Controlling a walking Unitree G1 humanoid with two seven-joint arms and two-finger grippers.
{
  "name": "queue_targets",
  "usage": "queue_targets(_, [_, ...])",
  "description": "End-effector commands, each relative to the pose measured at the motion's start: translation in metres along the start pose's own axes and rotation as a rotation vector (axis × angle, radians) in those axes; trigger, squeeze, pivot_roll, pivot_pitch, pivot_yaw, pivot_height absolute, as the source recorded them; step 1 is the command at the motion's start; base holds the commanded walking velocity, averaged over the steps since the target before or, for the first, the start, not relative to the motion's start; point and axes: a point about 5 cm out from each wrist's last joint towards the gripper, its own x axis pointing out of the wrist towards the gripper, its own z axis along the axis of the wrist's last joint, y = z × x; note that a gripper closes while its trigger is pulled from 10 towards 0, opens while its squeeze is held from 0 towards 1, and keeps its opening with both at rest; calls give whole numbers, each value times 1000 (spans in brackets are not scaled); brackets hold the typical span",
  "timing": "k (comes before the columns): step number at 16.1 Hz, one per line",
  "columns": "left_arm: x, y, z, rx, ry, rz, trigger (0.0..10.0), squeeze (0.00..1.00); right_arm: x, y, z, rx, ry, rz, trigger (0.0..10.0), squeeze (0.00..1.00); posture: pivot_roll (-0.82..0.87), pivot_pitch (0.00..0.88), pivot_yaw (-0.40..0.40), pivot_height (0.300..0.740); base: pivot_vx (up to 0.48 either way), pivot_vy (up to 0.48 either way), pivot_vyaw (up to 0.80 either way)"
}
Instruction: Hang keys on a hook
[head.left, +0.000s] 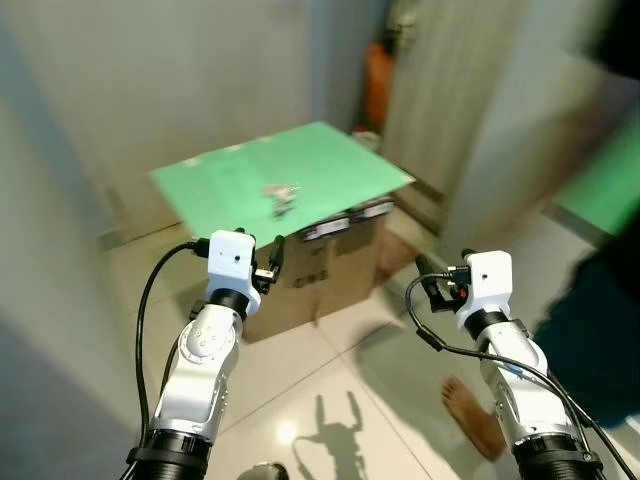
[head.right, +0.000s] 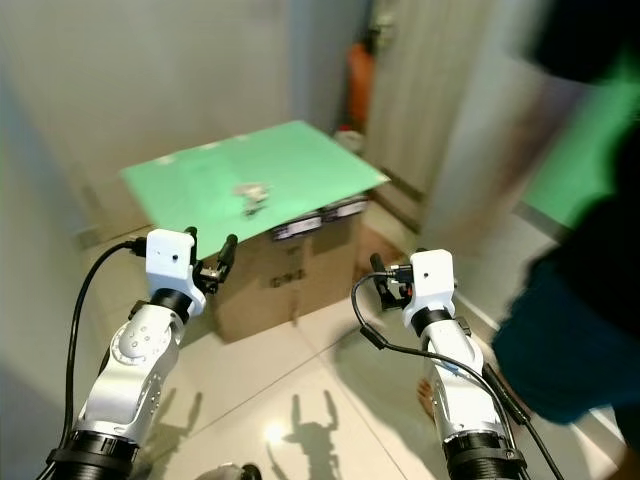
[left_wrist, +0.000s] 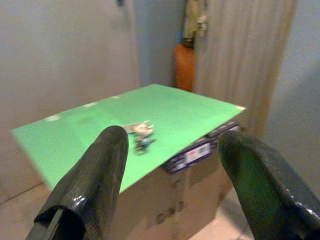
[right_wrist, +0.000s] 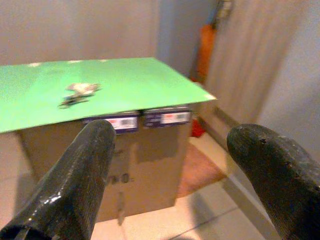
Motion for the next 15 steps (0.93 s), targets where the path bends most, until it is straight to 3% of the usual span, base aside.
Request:
queue_targets(1, [-1, 0, -2, 10, 7, -7, 10000, 0, 5, 2, 2, -22, 14, 17, 10000, 0, -37, 0, 6, 740, 0, 0, 744])
queue_targets(4, [2, 4, 1, -7, 8, 18, 10000, 0, 7, 5, 2, 2, 8, 27, 10000, 0, -34, 0, 10, 740, 310, 366, 0])
queue_targets(11, [6, 6, 1, 34, 39, 4, 10000, 0, 0, 6, -4, 16, 10, 20, 10000, 0, -43, 0, 36, 740, 447, 0, 0])
queue_targets(15, [7, 5, 2, 99, 43, -28, 10000, 0, -2, 10, -6, 26, 1, 23, 10000, 0, -39, 0, 47, 740, 480, 0, 0])
